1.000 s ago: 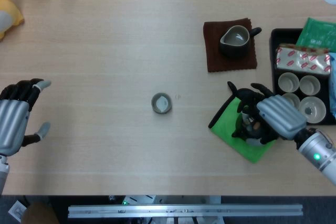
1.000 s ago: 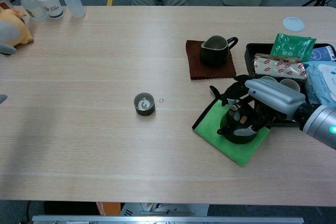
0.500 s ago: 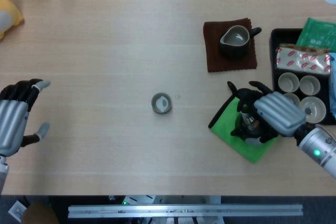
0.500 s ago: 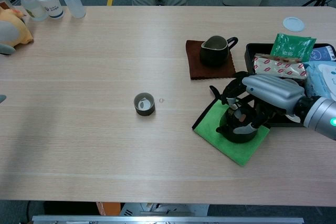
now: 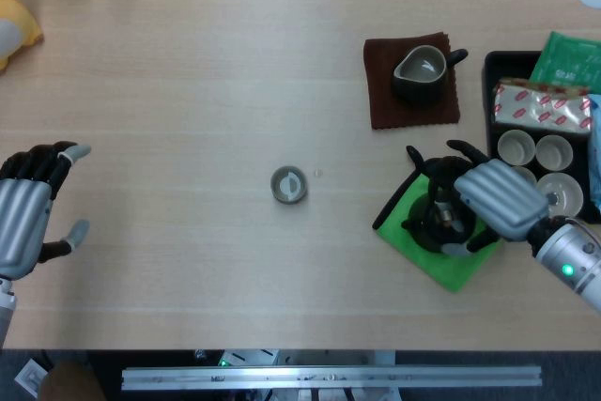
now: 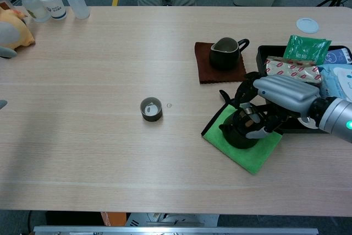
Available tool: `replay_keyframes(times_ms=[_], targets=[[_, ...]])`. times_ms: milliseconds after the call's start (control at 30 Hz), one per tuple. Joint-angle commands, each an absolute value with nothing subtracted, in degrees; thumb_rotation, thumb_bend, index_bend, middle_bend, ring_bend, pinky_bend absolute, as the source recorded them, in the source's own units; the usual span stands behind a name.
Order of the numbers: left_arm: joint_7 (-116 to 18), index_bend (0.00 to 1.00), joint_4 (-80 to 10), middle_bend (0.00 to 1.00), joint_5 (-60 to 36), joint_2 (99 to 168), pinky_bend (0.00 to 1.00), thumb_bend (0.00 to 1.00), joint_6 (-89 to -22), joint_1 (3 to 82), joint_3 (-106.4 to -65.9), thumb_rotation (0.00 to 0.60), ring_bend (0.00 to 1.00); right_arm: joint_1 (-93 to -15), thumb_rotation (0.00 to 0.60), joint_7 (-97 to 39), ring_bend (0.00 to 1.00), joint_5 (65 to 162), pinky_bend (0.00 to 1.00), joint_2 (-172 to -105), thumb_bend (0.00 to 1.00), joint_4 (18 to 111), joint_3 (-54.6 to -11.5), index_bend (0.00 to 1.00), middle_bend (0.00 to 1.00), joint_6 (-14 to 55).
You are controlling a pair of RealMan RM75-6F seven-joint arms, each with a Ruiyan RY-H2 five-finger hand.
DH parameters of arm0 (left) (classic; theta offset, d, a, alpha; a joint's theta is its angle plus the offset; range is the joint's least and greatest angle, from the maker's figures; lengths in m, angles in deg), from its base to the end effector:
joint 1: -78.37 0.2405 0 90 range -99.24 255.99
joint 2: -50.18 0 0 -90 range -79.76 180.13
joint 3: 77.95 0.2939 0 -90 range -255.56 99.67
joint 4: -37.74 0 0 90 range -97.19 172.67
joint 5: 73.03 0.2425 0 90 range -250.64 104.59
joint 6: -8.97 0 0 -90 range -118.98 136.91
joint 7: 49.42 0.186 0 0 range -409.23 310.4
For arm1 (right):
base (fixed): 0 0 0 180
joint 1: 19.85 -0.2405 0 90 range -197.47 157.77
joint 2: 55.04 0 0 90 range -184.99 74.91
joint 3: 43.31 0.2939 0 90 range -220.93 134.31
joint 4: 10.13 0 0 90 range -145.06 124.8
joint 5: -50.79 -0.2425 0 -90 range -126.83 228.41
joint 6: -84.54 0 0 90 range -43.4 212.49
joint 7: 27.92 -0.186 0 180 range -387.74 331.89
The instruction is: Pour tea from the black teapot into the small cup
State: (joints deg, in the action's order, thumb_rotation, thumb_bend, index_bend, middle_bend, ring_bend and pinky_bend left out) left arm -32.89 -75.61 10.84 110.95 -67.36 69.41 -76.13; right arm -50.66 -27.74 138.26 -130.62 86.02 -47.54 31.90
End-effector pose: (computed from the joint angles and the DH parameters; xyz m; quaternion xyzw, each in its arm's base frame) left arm -0.2774 0.2169 0.0962 -0.6605 -0.4350 -0.3411 0.5081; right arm -0.2340 -0.2806 -0.0467 0.7939 -0.4416 0.3181 0.2711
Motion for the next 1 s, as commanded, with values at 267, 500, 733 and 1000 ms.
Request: replay_keyframes(times_ms=[267, 500, 733, 1000], targets=[[-32.70, 0.15, -75.50, 0.19, 10.48, 111.01, 0.20, 0.26, -67.30, 69.36, -76.15, 0.600, 0.16, -50.26, 0.529, -21.17, 0.18, 135.76, 0.00, -131.26, 0.00, 86.28, -46.82, 0.66, 0.38, 31.45], [-32.80, 0.15, -75.64, 0.19, 10.59, 110.75, 0.20, 0.26, -67.55, 69.46, -76.10, 0.600, 0.16, -50.37, 0.529, -16.78, 0.16, 133.73, 0.00, -132.12, 0.00, 87.06, -46.11, 0.51, 0.35, 31.54], [-33.15, 0.15, -75.64, 0.19, 10.68, 110.54, 0.20, 0.27, -67.67, 69.49, -76.10, 0.600, 0.16, -50.54, 0.529, -12.92, 0.14, 133.35, 0.00, -132.67, 0.00, 88.08, -45.70, 0.41, 0.32, 30.87], [-33.74, 0.15, -75.39, 0.19, 10.59, 110.16, 0.20, 0.27, -67.98, 69.50, -76.40, 0.600, 0.16, -50.16, 0.530, -7.99, 0.07, 133.11, 0.00, -132.96, 0.00, 88.92, -45.08, 0.27, 0.19, 28.64]])
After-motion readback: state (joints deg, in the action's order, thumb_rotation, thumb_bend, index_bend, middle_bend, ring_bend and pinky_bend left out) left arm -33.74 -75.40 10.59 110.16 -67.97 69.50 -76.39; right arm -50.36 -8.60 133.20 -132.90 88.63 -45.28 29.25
